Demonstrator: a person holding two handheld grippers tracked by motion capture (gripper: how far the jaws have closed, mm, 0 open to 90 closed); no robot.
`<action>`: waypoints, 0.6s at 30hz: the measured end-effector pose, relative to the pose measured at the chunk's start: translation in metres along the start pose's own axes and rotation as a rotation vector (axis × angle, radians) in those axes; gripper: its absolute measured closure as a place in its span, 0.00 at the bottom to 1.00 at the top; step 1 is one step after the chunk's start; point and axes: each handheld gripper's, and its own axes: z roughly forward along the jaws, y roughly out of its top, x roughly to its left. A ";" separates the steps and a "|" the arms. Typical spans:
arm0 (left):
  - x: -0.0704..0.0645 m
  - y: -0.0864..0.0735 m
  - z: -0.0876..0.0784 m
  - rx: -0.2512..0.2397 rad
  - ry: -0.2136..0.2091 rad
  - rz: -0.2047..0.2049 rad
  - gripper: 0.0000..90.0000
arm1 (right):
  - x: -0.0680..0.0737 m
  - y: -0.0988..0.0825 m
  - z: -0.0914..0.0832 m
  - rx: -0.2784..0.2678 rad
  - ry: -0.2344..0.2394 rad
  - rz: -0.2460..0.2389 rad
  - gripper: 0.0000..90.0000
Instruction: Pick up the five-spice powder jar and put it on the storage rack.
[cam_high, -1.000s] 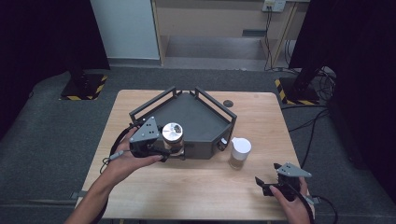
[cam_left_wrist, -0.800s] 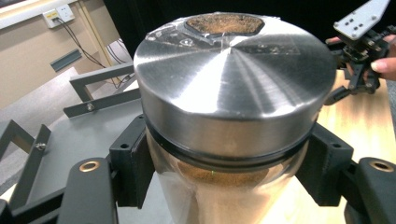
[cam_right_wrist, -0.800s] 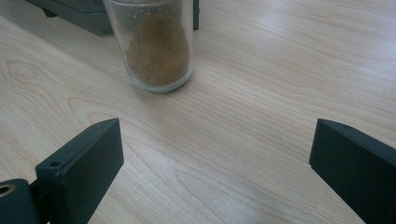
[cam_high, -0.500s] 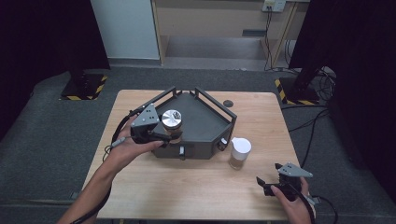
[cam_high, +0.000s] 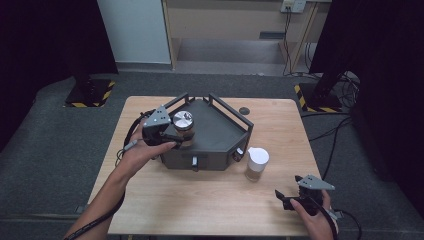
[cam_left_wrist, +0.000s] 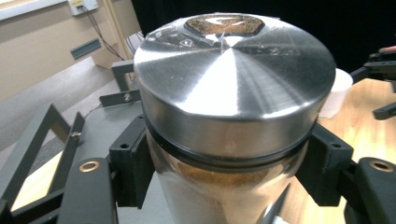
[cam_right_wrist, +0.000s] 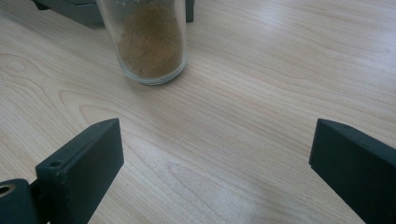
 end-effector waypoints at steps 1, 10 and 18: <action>0.002 -0.001 0.000 -0.001 0.003 -0.007 0.33 | 0.000 0.000 0.000 0.000 0.000 0.000 0.04; 0.010 -0.012 0.004 0.012 0.027 -0.037 0.33 | -0.001 -0.001 0.000 0.003 -0.001 0.003 0.04; 0.013 -0.020 0.007 0.025 0.037 -0.053 0.33 | -0.002 -0.001 0.000 0.005 -0.002 0.005 0.04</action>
